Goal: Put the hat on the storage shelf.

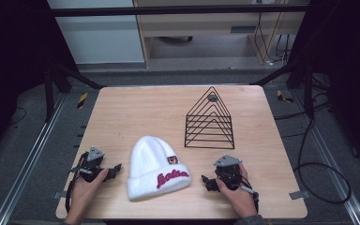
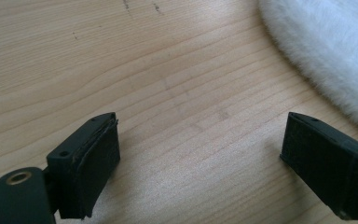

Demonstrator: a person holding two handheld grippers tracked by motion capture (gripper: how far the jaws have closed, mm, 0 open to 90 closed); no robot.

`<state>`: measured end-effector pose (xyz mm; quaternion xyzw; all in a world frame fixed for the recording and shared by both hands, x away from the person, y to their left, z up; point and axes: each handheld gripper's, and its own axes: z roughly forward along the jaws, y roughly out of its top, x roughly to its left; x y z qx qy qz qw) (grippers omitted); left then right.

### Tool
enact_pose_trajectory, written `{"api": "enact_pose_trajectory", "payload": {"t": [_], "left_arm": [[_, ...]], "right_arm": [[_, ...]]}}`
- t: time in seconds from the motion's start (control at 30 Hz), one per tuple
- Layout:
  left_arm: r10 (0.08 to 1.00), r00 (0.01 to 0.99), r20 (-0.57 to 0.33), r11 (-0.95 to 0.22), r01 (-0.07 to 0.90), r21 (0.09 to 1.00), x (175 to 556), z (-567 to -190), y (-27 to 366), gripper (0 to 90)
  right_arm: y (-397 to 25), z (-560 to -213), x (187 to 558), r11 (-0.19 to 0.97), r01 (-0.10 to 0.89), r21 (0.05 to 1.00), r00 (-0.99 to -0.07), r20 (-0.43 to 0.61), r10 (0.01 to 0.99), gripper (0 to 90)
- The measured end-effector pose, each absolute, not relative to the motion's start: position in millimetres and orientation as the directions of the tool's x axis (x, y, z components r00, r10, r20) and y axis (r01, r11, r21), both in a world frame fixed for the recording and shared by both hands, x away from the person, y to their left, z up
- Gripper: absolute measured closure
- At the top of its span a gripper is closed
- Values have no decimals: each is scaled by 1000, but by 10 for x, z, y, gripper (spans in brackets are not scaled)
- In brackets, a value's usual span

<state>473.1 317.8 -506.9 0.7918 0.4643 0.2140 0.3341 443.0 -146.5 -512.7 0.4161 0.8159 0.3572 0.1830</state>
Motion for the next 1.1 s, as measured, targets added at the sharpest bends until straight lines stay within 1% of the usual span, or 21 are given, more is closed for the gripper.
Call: {"api": "enact_pose_trajectory", "payload": {"t": [0.27,0.33,0.37,0.5,0.6,0.67,0.8,0.93,1.1], "left_arm": [[875,483,26,-348,592,727,4733,-5070,3174,90],[861,507,26,-371,594,713,4738,-5050,3141,82],[861,507,26,-371,594,713,4738,-5050,3141,93],[841,541,21,-393,583,711,4788,-4898,3042,106],[822,568,44,-428,564,706,4886,-4725,2928,107],[815,578,55,-438,549,712,4962,-4607,2841,112],[796,605,21,-435,547,715,5190,-4388,2630,124],[780,625,35,-466,543,699,5353,-4341,2463,142],[770,638,-1,-467,564,681,5529,-4383,2336,170]], "right_arm": [[-1465,-5126,4430,398,549,735,-587,0,810,67],[-1465,-5125,4430,399,549,735,-588,0,809,67],[-1464,-5125,4429,398,550,734,-586,0,810,67],[-1470,-5122,4430,411,541,733,-602,-3,798,68],[-1471,-5110,4434,425,540,726,-611,-9,791,75],[-1470,-5095,4430,445,518,730,-621,-37,783,77],[-1474,-5086,4433,440,503,744,-631,-32,775,79],[-1491,-5089,4452,427,499,754,-626,-27,779,82],[-1521,-5113,4466,415,506,756,-618,-18,786,81]]}}
